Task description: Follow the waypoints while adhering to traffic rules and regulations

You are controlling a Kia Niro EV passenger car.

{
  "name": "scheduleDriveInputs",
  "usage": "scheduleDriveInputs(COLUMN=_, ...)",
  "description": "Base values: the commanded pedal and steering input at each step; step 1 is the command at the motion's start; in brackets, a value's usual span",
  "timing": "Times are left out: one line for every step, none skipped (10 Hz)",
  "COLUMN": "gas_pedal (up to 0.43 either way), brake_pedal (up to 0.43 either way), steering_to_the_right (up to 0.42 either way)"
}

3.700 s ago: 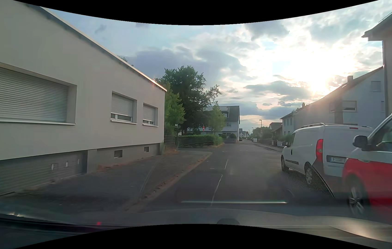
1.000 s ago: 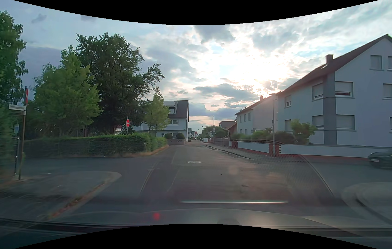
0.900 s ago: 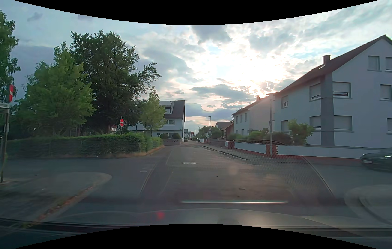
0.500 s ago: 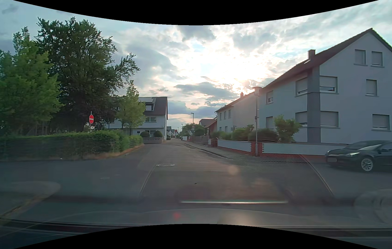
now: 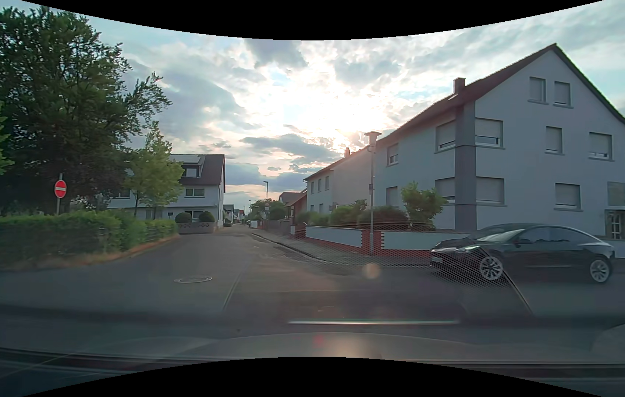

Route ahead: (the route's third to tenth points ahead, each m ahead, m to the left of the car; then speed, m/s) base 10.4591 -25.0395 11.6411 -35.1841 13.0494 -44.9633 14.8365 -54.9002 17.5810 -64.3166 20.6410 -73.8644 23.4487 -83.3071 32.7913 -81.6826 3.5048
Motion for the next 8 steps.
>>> scheduleDriveInputs(gas_pedal=0.0, brake_pedal=0.128, steering_to_the_right=0.288)
scheduleDriveInputs(gas_pedal=0.0, brake_pedal=0.134, steering_to_the_right=0.294)
scheduleDriveInputs(gas_pedal=0.0, brake_pedal=0.128, steering_to_the_right=0.304)
scheduleDriveInputs(gas_pedal=0.0, brake_pedal=0.134, steering_to_the_right=0.312)
scheduleDriveInputs(gas_pedal=0.0, brake_pedal=0.116, steering_to_the_right=0.315)
scheduleDriveInputs(gas_pedal=0.0, brake_pedal=0.11, steering_to_the_right=0.32)
scheduleDriveInputs(gas_pedal=0.0, brake_pedal=0.104, steering_to_the_right=0.327)
scheduleDriveInputs(gas_pedal=0.0, brake_pedal=0.085, steering_to_the_right=0.337)
